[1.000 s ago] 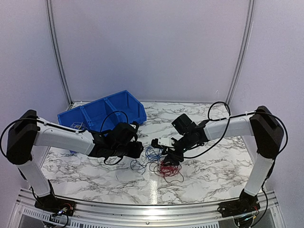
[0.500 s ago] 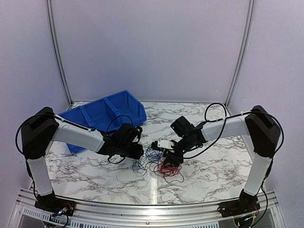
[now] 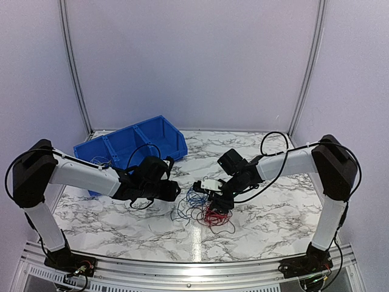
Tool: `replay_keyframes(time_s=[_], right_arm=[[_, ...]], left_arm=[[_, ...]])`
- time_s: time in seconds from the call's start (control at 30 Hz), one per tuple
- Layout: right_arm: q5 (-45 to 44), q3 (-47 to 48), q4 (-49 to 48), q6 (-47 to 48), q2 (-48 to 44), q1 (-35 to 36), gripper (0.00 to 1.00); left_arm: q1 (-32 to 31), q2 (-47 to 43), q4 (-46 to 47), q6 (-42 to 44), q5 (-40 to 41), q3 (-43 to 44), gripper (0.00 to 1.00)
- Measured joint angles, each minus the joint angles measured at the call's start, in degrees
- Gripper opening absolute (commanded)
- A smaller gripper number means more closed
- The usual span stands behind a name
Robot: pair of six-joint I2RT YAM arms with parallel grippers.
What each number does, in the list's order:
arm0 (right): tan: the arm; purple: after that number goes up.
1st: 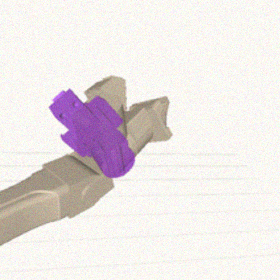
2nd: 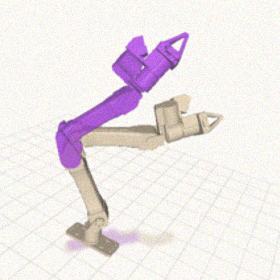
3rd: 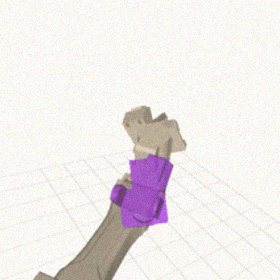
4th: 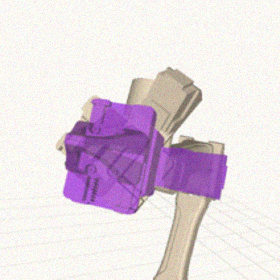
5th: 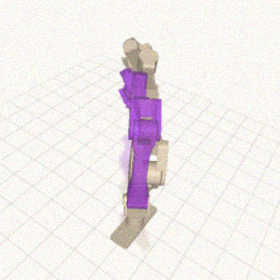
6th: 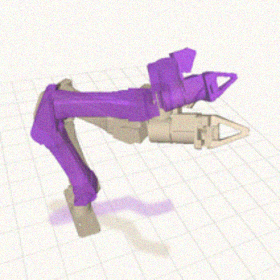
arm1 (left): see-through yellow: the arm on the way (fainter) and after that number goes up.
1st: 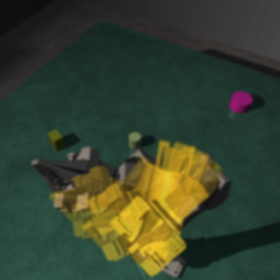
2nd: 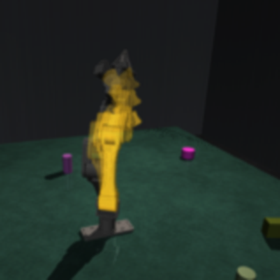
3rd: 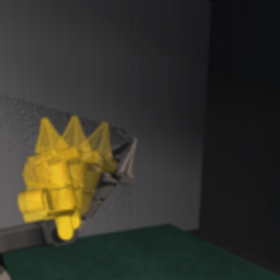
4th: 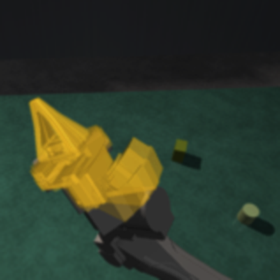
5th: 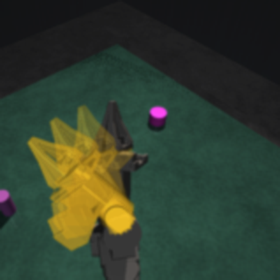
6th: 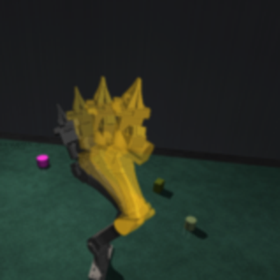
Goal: Untangle the cables
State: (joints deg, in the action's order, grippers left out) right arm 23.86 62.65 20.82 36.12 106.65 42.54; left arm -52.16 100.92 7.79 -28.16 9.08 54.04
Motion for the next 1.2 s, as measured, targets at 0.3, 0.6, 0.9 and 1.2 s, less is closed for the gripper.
replay_keyframes(time_s=[0.3,0.6,0.9,1.2], right_arm=[[0.0,0.2,0.1,0.2,0.9,0.0,0.63],[0.0,0.4,0.2,0.2,1.1,0.0,0.63],[0.0,1.2,0.3,0.2,1.8,0.0,0.62],[0.0,1.3,0.3,0.2,1.9,0.0,0.62]], left_arm=[[-0.4,3.4,2.8,0.8,-5.3,-0.4,0.41],[-0.5,8.4,3.1,3.3,-6.7,3.0,0.14],[-0.5,7.2,3.1,4.6,-6.7,3.0,0.01],[-0.5,2.1,3.2,4.8,-4.6,0.3,0.00]])
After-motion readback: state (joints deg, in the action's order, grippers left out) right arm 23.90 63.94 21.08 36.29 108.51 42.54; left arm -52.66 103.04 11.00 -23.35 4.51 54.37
